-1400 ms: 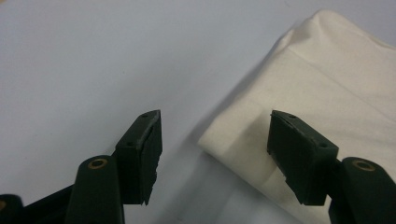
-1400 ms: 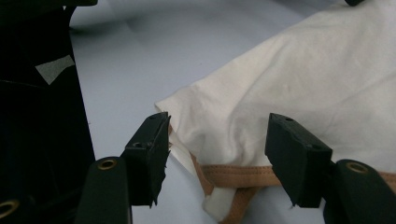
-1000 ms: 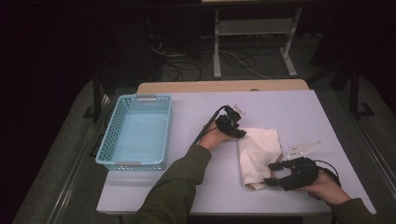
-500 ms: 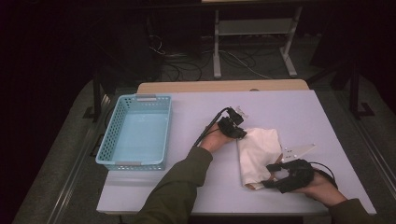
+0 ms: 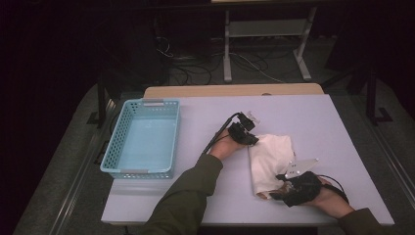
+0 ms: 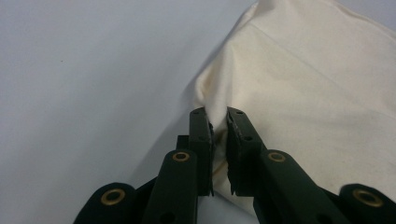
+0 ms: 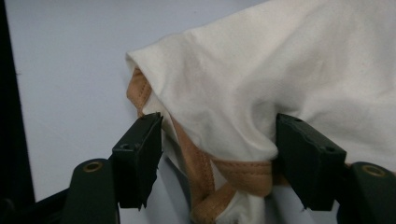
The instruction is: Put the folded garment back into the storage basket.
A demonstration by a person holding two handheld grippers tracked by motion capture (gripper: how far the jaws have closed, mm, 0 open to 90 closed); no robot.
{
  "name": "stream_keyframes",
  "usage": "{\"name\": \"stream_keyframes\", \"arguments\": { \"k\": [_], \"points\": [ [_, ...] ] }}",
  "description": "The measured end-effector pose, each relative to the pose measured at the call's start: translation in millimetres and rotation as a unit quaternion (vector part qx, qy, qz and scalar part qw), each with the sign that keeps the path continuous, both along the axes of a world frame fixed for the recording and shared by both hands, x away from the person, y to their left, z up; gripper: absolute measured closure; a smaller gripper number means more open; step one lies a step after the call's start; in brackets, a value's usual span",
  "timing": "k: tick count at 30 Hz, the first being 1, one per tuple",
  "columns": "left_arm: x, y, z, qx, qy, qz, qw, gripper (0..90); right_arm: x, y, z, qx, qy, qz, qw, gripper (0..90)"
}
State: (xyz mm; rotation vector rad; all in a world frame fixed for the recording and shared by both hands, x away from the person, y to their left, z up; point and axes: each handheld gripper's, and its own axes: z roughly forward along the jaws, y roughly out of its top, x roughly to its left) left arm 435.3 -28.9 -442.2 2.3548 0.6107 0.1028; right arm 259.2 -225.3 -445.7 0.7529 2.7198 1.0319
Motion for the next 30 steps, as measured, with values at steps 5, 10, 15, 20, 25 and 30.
{"name": "stream_keyframes", "arguments": {
  "k": [5,10,15,20,25,30],
  "points": [
    [-0.3,-0.2,0.2,0.000,-0.001,0.001,1.0000,81.3,-4.3,1.1,-0.8,-0.016,-0.025,-0.005,0.9995,41.8],
    [-1.2,-0.4,0.8,-0.002,-0.007,0.003,1.0000,82.3,-3.2,-1.2,0.1,-0.016,-0.030,-0.011,0.9994,56.5],
    [-3.9,-0.2,6.1,-0.020,-0.012,0.006,0.9997,82.6,-0.5,-3.2,1.6,-0.011,-0.024,-0.019,0.9995,70.0],
    [-7.4,2.4,16.5,-0.030,-0.022,-0.002,0.9993,82.8,4.5,-5.2,4.3,-0.003,0.000,-0.025,0.9997,75.5],
    [-15.0,6.3,32.5,-0.041,-0.038,-0.017,0.9983,82.9,10.1,-7.3,7.9,0.011,0.022,-0.034,0.9991,77.8],
    [-27.2,8.0,48.0,-0.064,-0.050,-0.024,0.9964,83.0,14.9,-8.1,12.4,0.030,0.031,-0.041,0.9982,78.3]
  ]
}}
